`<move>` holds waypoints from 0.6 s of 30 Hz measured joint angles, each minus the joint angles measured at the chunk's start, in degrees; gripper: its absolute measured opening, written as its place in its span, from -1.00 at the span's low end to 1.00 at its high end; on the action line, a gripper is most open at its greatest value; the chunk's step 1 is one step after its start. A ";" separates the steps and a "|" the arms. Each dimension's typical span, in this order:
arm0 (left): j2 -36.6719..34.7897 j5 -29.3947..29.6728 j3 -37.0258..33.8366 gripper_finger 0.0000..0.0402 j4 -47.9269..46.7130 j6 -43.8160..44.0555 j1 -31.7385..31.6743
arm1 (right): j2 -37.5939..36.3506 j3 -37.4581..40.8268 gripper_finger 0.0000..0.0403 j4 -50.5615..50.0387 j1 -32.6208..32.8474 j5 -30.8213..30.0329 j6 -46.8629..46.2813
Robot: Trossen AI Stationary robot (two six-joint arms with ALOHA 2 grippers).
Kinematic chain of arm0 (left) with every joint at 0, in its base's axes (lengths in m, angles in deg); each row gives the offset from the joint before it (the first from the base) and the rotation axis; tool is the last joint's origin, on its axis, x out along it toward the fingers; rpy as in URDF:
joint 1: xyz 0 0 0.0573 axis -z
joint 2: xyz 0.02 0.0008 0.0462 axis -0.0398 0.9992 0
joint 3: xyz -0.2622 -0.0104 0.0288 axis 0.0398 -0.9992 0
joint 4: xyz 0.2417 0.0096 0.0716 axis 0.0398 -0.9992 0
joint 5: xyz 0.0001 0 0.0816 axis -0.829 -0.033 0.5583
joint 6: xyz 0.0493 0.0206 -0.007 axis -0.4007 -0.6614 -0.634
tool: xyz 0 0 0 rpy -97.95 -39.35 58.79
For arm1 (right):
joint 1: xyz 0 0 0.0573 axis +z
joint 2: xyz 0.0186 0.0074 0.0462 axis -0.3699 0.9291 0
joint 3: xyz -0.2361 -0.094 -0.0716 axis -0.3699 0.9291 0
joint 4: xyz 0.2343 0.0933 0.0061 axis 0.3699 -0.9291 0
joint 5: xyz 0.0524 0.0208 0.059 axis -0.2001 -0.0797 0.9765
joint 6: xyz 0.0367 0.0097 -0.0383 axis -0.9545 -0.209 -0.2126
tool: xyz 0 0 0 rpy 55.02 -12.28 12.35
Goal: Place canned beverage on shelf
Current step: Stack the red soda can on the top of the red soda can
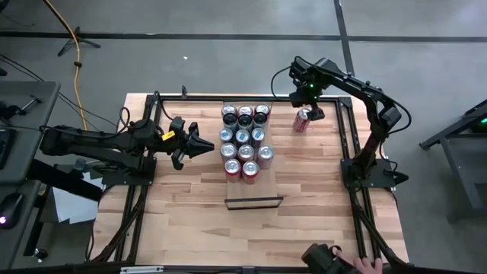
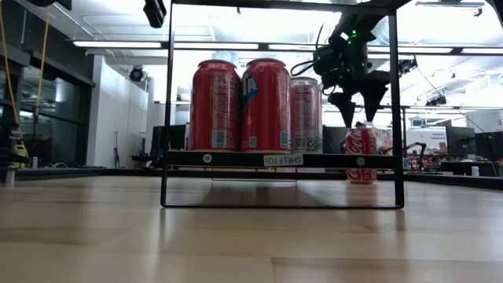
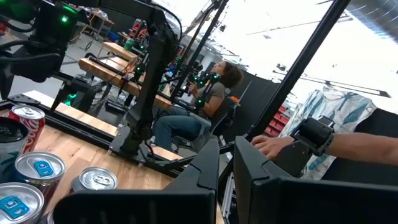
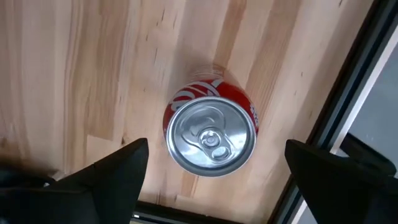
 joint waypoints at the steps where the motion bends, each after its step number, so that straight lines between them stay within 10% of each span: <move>1: 0.00 0.00 0.00 -1.00 0.00 -0.06 0.00 | 0.00 0.00 0.81 0.02 0.00 0.00 0.49; 18: 0.00 -0.02 0.00 -1.00 -0.02 -0.61 0.00 | 4.58 0.04 0.81 -0.78 0.28 -2.22 1.16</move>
